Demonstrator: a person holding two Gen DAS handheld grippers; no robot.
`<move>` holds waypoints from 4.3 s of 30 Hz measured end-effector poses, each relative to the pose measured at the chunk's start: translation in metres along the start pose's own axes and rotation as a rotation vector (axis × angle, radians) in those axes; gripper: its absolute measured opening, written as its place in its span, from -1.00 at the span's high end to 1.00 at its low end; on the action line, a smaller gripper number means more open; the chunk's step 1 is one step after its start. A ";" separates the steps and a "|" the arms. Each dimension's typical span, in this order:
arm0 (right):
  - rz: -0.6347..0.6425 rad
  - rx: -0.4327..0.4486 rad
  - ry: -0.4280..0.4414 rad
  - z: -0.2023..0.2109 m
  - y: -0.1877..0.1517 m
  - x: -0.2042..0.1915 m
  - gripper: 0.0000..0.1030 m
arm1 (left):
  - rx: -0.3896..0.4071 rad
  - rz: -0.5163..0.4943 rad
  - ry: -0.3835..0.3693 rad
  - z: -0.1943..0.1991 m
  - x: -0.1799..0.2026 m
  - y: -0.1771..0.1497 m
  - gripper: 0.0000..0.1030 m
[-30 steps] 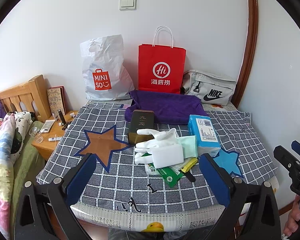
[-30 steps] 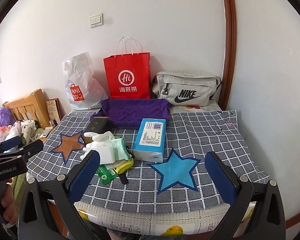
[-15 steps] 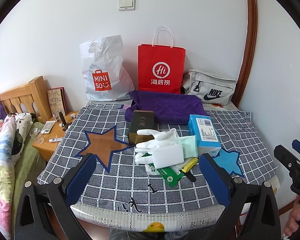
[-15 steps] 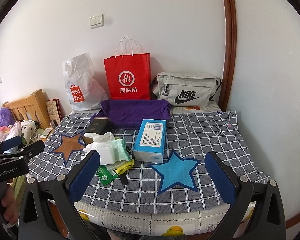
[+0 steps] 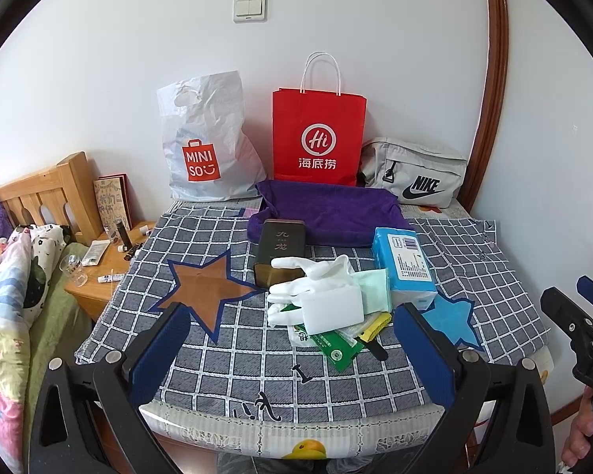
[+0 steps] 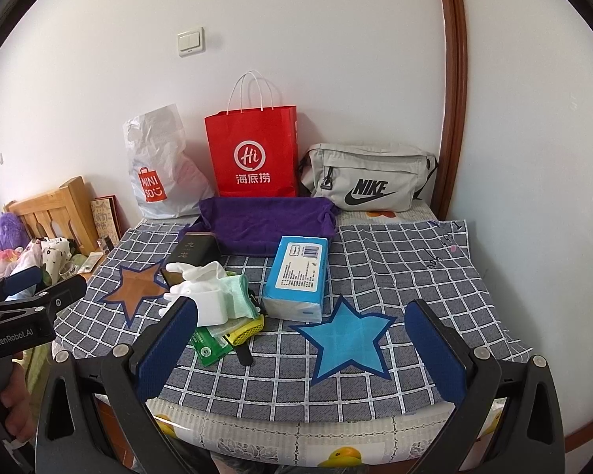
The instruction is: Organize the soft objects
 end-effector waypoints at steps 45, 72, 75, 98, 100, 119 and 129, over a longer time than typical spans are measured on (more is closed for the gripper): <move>0.015 -0.091 -0.004 -0.069 -0.031 0.004 -1.00 | -0.165 -0.004 -0.010 -0.103 0.002 -0.031 -1.00; 0.010 -0.200 -0.001 -0.153 -0.048 0.027 -1.00 | -0.288 0.151 -0.050 -0.228 0.017 -0.038 -0.99; 0.014 -0.202 0.014 -0.158 -0.047 0.022 -1.00 | -0.284 0.161 -0.058 -0.229 0.014 -0.036 -0.60; 0.141 -0.188 0.272 -0.232 -0.023 -0.096 -0.46 | -0.286 0.239 0.002 -0.194 -0.098 -0.029 -0.56; 0.146 -0.194 0.280 -0.237 -0.026 -0.102 -0.42 | -0.284 0.256 -0.001 -0.195 -0.106 -0.031 -0.56; 0.024 -0.015 0.348 -0.140 0.002 -0.045 0.82 | -0.303 0.249 0.012 -0.194 -0.102 -0.034 -0.56; 0.028 -0.062 0.168 -0.110 -0.037 0.026 0.82 | -0.280 0.242 0.050 -0.171 -0.094 -0.037 -0.57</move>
Point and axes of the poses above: each gripper's, at about its wrist camera, not at the fingertips, and z roughly against the way its jaws point, x to its right, y to its top, the point moved 3 cm from there along -z, roughly the way its jaws point, and after that the axes turned 7 degrees about -y, right-handed, at the moved point
